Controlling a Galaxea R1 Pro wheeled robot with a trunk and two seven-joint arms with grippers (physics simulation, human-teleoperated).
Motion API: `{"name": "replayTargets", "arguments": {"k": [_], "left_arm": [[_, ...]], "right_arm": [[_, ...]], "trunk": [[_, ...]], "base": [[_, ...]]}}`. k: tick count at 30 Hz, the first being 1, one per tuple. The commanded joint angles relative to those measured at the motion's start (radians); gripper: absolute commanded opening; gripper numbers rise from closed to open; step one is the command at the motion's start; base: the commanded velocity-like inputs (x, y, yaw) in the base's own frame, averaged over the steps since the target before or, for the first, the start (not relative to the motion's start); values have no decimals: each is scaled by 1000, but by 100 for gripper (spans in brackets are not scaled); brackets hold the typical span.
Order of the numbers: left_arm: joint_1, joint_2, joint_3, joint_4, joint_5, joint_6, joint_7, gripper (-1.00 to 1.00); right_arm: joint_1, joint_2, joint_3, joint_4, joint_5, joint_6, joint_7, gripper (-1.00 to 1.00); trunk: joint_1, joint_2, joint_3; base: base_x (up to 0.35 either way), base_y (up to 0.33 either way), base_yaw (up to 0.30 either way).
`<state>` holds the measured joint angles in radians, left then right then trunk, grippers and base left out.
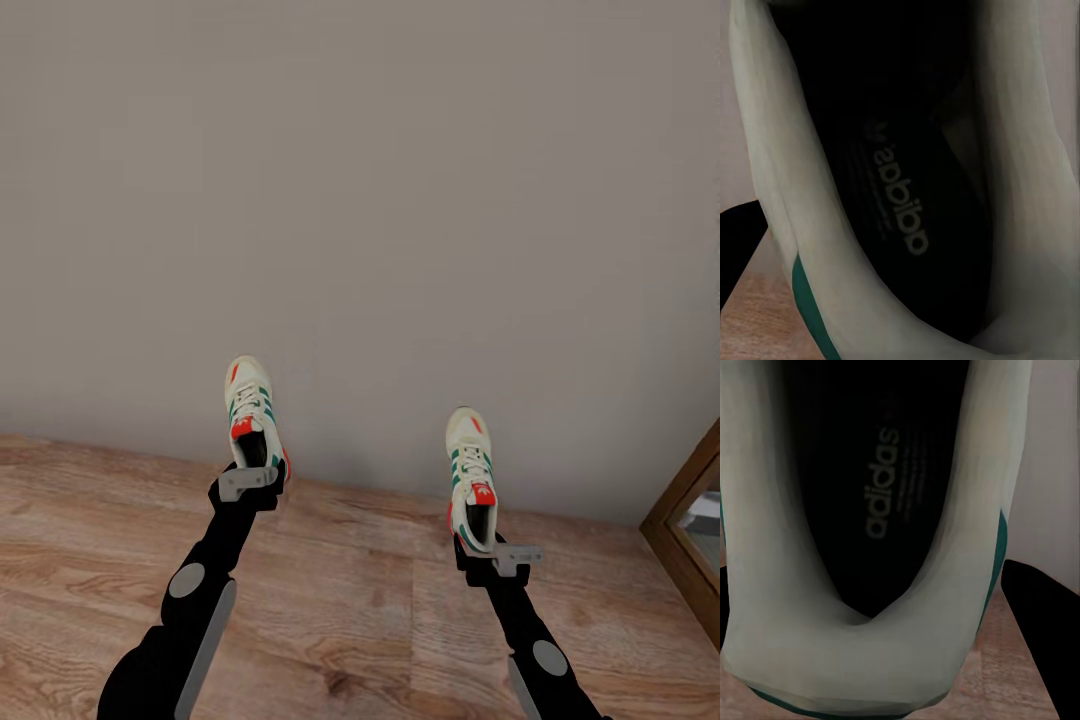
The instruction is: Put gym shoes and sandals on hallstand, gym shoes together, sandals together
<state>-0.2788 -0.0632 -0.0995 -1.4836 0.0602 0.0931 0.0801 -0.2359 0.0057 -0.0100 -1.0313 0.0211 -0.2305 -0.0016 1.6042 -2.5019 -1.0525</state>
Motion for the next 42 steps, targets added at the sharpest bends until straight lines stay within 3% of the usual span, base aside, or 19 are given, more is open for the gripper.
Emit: {"name": "replayTargets", "arguments": {"k": [1,13,28,42], "left_arm": [[0,0,-2,-1,6,5,7,-100],[0,0,-2,-3,6,5,7,-100],[0,0,-2,-3,6,5,7,-100],[0,0,-2,-3,6,4,7,-100]], "right_arm": [[0,0,-1,0,2,-3,0,-100],[0,0,-1,0,4,-3,-2,-100],[0,0,-1,0,4,-3,-2,-100],[0,0,-1,0,4,-3,-2,-100]], "trunk": [[0,0,1],[0,0,13],[0,0,13],[0,0,15]], "base": [[0,0,0],[0,0,28],[-2,0,277],[-141,0,291]]}}
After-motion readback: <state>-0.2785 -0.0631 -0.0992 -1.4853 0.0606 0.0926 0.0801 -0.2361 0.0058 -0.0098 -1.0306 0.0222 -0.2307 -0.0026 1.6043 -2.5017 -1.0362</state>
